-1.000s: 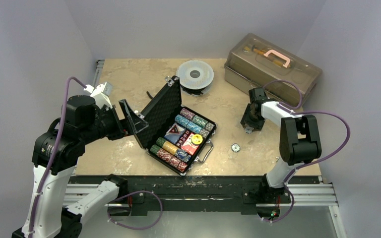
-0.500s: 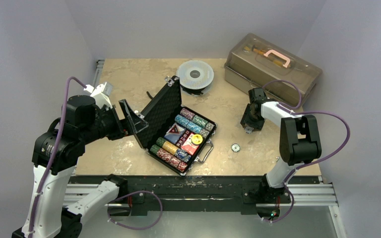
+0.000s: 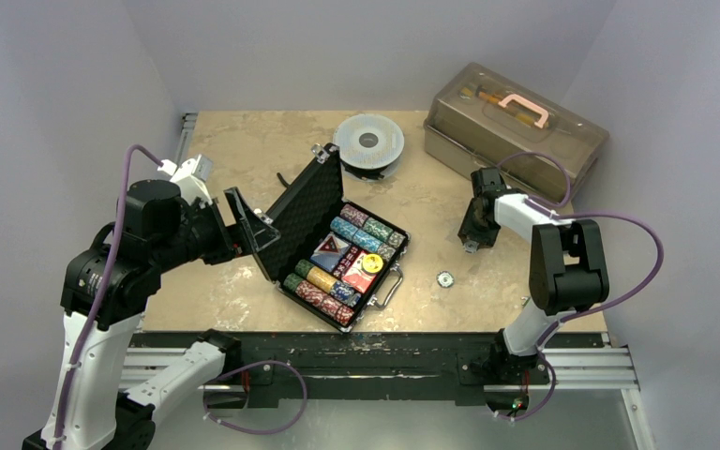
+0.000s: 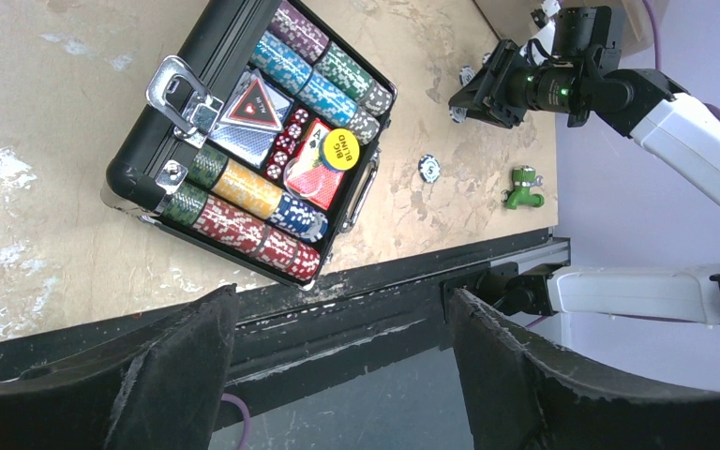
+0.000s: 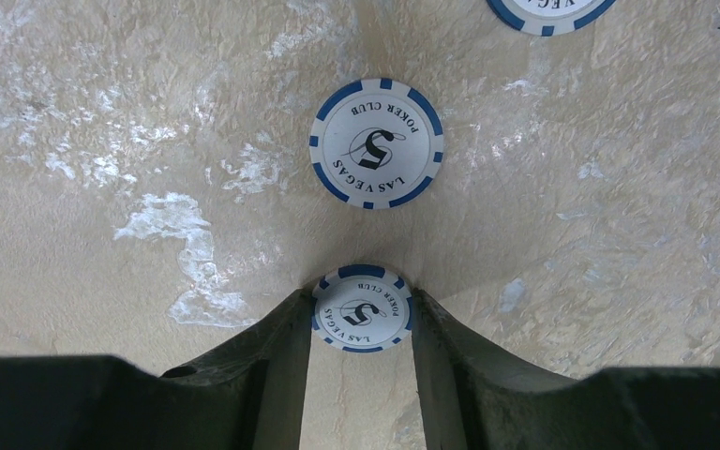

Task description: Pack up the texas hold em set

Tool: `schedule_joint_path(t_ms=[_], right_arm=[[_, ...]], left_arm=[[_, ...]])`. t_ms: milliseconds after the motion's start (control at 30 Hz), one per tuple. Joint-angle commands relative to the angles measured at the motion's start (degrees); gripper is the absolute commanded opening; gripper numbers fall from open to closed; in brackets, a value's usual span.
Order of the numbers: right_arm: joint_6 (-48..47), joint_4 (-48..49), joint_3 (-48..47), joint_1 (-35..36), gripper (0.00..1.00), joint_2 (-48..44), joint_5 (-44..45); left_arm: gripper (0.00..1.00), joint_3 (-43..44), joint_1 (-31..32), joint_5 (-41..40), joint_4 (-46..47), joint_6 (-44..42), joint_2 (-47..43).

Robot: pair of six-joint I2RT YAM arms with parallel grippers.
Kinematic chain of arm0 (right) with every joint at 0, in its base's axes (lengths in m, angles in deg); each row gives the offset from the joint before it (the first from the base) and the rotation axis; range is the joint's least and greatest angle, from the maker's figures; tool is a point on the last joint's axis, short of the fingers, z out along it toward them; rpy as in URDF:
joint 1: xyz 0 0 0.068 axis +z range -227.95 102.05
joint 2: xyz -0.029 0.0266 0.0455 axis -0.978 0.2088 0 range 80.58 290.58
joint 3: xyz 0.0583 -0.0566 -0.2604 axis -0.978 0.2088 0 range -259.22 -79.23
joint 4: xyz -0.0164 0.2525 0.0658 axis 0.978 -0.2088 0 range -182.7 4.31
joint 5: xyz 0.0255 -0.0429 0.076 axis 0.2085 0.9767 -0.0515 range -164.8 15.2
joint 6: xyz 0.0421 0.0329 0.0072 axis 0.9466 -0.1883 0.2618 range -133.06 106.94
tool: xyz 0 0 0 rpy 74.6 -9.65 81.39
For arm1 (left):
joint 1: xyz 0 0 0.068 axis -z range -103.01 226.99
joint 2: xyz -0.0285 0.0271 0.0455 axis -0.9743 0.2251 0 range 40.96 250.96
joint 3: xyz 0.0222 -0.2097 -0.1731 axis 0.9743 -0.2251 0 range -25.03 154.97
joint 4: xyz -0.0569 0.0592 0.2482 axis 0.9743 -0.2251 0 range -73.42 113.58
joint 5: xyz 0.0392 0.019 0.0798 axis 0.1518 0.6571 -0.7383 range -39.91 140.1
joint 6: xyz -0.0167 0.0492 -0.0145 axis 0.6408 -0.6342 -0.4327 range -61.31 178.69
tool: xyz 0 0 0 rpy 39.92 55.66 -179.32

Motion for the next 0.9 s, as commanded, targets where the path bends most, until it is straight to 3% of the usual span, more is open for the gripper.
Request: schedule_joint_path(t_ms=[0, 300, 700, 867], right_arm=[[-0.8, -2.5, 0.6, 0.1, 0.38, -0.4, -0.8], [-1.0, -3.1, -1.5, 0.1, 0.32, -2.8, -3.7], [-0.3, -2.6, 2.4, 0.2, 0.28, -7.5, -7.1], [-2.1, -1.4, 2.8, 1.5, 0.38, -9.0, -7.6]], left_arm=[[0.8, 1.1, 0.4, -0.3, 1.0, -0.9, 0.6], [0.8, 0.8, 0.4, 0.4, 1.8, -0.9, 1.0], [0.8, 0.2, 0.4, 1.6, 2.4, -0.9, 1.1], [0.8, -0.2, 0.4, 2.2, 2.8, -0.9, 1.3]])
